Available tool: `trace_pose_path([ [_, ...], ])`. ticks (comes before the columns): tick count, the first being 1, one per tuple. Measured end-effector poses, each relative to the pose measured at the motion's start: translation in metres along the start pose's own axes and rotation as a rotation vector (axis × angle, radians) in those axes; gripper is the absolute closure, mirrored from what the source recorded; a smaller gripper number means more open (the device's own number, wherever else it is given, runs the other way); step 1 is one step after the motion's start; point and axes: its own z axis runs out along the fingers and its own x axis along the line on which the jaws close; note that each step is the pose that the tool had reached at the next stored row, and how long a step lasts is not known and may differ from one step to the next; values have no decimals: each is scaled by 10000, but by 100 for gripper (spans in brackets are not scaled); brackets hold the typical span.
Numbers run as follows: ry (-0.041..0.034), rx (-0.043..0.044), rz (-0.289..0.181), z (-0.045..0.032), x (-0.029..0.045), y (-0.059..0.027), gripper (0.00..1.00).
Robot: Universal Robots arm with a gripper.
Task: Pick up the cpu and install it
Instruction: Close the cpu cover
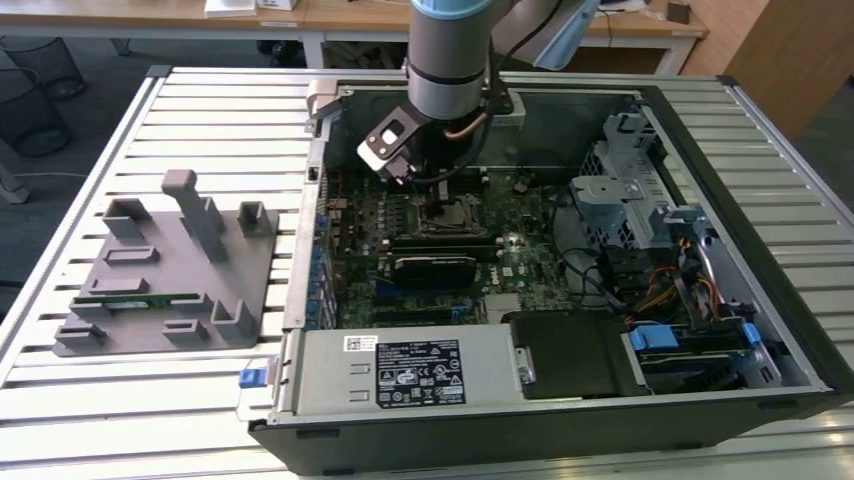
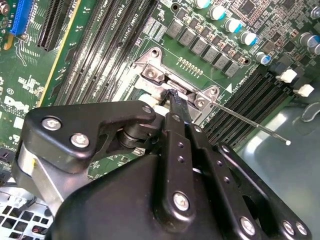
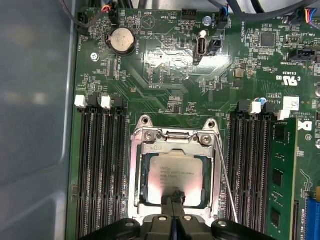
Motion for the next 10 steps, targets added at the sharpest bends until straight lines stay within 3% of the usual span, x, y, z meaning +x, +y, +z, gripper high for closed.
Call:
trace_pose_path([
  [10, -10, 34, 1, 34, 3, 34, 89],
])
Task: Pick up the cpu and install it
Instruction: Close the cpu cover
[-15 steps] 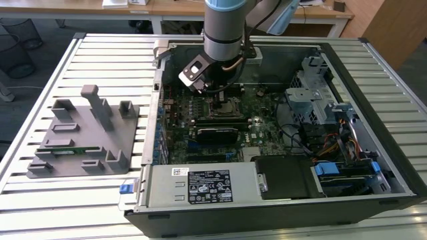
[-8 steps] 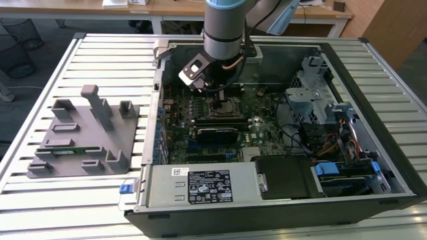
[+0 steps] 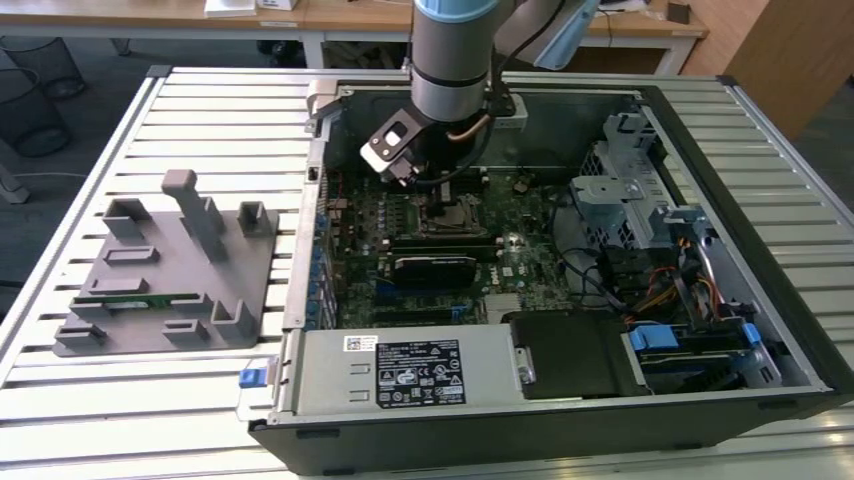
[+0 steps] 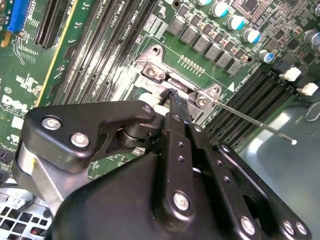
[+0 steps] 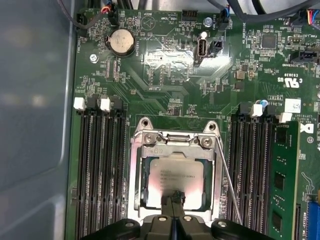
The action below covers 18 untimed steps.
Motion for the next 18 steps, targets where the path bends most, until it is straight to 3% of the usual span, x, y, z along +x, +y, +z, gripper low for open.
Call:
trace_pose_path([
  [8, 29, -7, -1, -8, 5, 31, 89],
  [18, 14, 6, 1, -161, 6, 29, 89],
])
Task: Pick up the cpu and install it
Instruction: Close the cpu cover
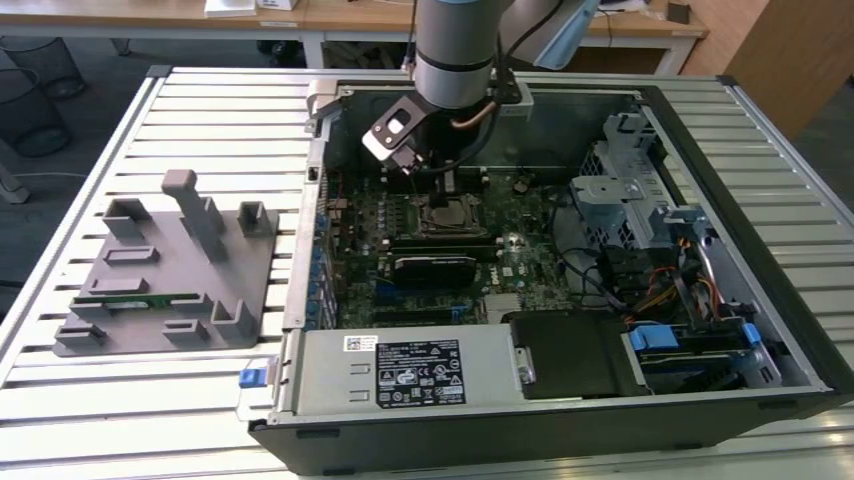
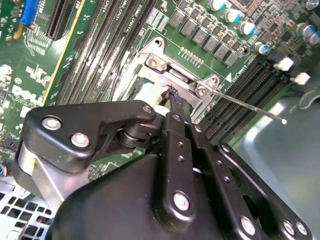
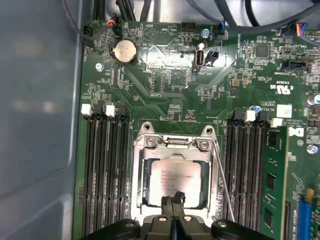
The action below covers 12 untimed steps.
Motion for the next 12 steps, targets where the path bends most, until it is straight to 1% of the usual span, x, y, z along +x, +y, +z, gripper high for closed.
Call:
trace_pose_path([
  [1, 1, 0, 0, -18, 1, 0, 89],
  [4, 15, -2, -2, -22, 0, 13, 89],
  [9, 13, 0, -1, -22, -4, 104, 89],
  [12, 15, -2, -1, -20, -5, 130, 89],
])
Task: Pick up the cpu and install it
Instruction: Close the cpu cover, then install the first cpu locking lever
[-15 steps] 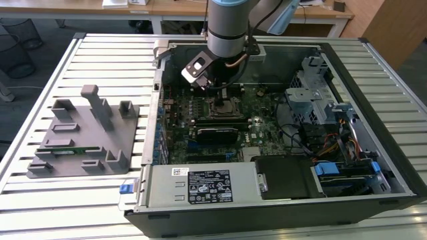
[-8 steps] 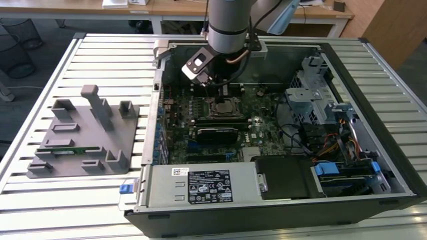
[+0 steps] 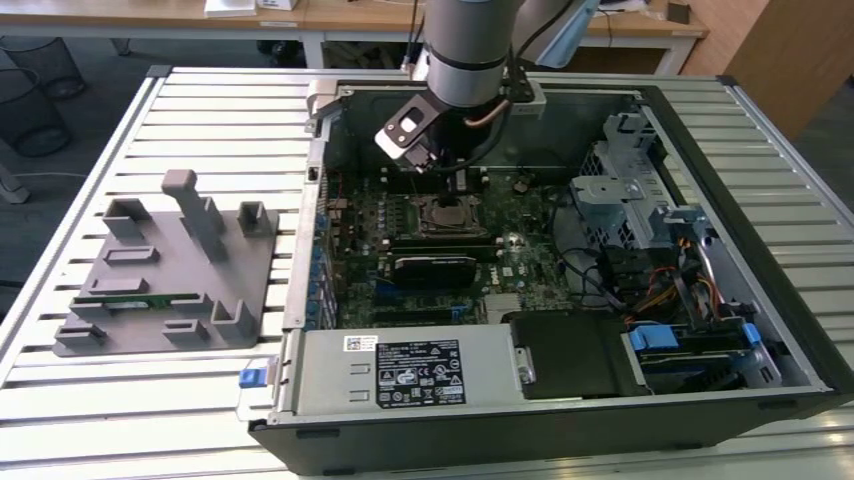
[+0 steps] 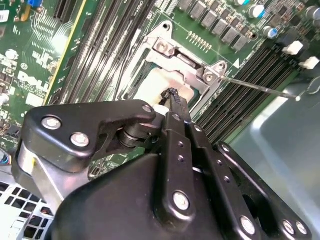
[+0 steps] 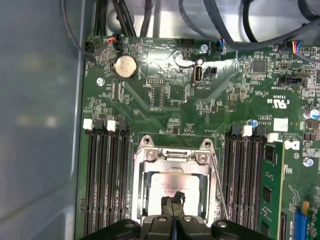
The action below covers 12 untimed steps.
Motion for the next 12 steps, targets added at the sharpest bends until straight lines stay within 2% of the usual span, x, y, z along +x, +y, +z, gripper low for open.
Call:
trace_pose_path([
  [12, -2, 1, 2, 1, -2, 73, 89],
])
